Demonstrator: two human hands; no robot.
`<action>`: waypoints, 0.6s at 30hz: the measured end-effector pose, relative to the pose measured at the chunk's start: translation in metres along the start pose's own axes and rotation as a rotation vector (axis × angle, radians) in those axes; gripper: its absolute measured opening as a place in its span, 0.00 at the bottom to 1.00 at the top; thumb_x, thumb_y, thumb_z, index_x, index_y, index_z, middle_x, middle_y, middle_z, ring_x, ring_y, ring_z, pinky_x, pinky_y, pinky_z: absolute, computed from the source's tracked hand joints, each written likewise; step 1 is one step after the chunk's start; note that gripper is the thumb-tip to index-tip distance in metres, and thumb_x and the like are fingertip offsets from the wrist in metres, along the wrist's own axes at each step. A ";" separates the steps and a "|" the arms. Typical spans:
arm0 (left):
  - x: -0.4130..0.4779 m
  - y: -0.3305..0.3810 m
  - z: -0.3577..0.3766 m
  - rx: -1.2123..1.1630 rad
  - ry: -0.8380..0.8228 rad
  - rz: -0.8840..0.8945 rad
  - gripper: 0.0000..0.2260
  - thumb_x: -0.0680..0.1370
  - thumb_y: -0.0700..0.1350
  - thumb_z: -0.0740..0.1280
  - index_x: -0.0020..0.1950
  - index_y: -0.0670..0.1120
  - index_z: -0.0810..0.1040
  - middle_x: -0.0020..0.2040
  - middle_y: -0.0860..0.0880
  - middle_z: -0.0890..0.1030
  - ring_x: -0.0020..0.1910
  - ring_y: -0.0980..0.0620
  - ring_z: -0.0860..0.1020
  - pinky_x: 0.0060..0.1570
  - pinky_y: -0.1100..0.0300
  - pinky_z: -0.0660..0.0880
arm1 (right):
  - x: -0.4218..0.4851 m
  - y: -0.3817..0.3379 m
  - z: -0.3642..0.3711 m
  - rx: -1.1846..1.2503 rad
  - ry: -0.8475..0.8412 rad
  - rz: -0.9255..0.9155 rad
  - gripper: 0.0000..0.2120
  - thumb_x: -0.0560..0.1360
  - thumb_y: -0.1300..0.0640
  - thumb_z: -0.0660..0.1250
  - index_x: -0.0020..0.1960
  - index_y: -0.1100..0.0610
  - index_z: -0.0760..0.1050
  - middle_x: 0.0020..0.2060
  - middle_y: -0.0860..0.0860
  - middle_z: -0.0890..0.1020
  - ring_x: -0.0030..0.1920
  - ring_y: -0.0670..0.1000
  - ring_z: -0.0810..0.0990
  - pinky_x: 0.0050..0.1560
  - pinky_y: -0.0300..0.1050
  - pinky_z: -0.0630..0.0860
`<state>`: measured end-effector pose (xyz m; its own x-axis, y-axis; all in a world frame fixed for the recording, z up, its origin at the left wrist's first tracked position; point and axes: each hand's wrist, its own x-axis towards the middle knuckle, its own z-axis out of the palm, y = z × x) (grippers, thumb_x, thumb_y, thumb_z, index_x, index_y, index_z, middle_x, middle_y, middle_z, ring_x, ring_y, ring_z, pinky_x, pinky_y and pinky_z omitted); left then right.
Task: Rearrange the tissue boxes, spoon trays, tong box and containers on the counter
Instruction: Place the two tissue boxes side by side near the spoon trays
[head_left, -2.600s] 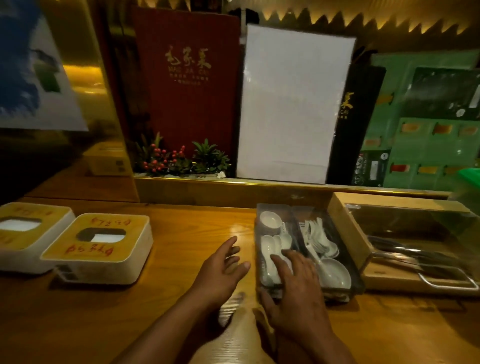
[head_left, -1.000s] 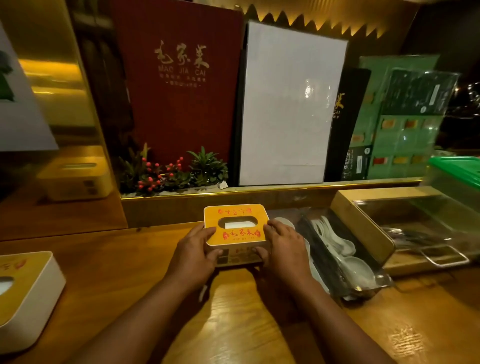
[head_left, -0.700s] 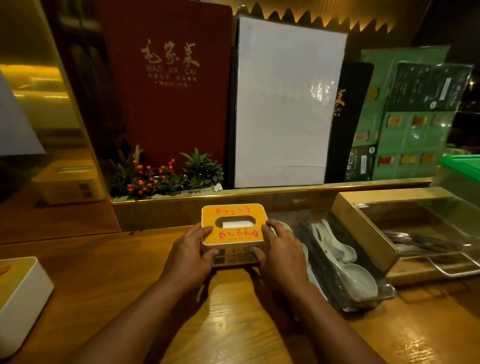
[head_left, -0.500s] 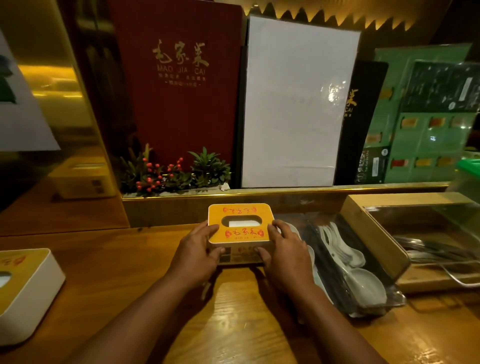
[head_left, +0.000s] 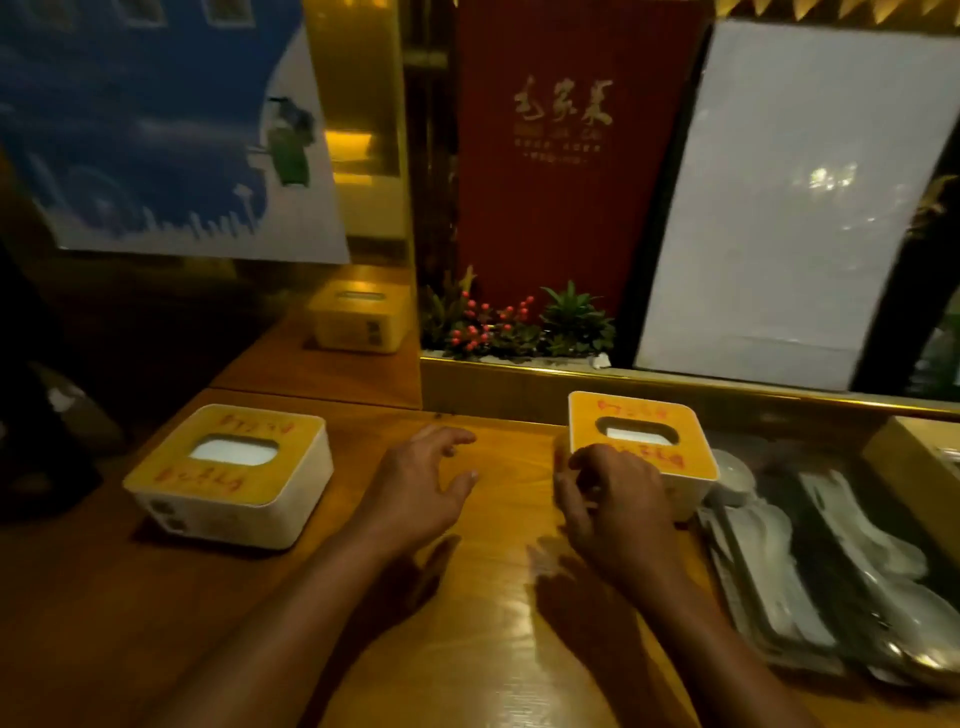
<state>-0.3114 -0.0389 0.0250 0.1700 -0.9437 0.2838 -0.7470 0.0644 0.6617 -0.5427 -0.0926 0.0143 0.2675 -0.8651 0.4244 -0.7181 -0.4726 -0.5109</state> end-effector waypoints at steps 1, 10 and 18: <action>-0.007 -0.008 -0.018 0.023 0.047 -0.013 0.17 0.76 0.49 0.72 0.64 0.56 0.78 0.57 0.58 0.77 0.50 0.65 0.76 0.47 0.65 0.75 | -0.003 -0.019 0.012 0.032 -0.037 -0.041 0.09 0.77 0.45 0.67 0.54 0.47 0.76 0.39 0.42 0.78 0.46 0.46 0.75 0.50 0.51 0.75; -0.059 -0.111 -0.161 0.187 0.323 -0.115 0.13 0.76 0.46 0.74 0.59 0.54 0.81 0.59 0.55 0.78 0.56 0.52 0.78 0.47 0.56 0.77 | -0.010 -0.169 0.129 0.068 -0.317 -0.187 0.31 0.76 0.38 0.66 0.75 0.44 0.61 0.65 0.49 0.72 0.63 0.53 0.74 0.57 0.49 0.76; -0.071 -0.189 -0.193 -0.010 0.103 -0.382 0.29 0.71 0.58 0.74 0.70 0.56 0.73 0.73 0.50 0.68 0.63 0.51 0.72 0.46 0.51 0.83 | -0.012 -0.220 0.181 -0.010 -0.341 -0.145 0.33 0.73 0.40 0.72 0.72 0.41 0.61 0.67 0.51 0.68 0.61 0.55 0.76 0.51 0.53 0.82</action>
<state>-0.0584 0.0780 0.0135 0.4985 -0.8629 0.0831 -0.6112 -0.2819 0.7395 -0.2718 -0.0084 -0.0140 0.5648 -0.7962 0.2171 -0.6628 -0.5944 -0.4554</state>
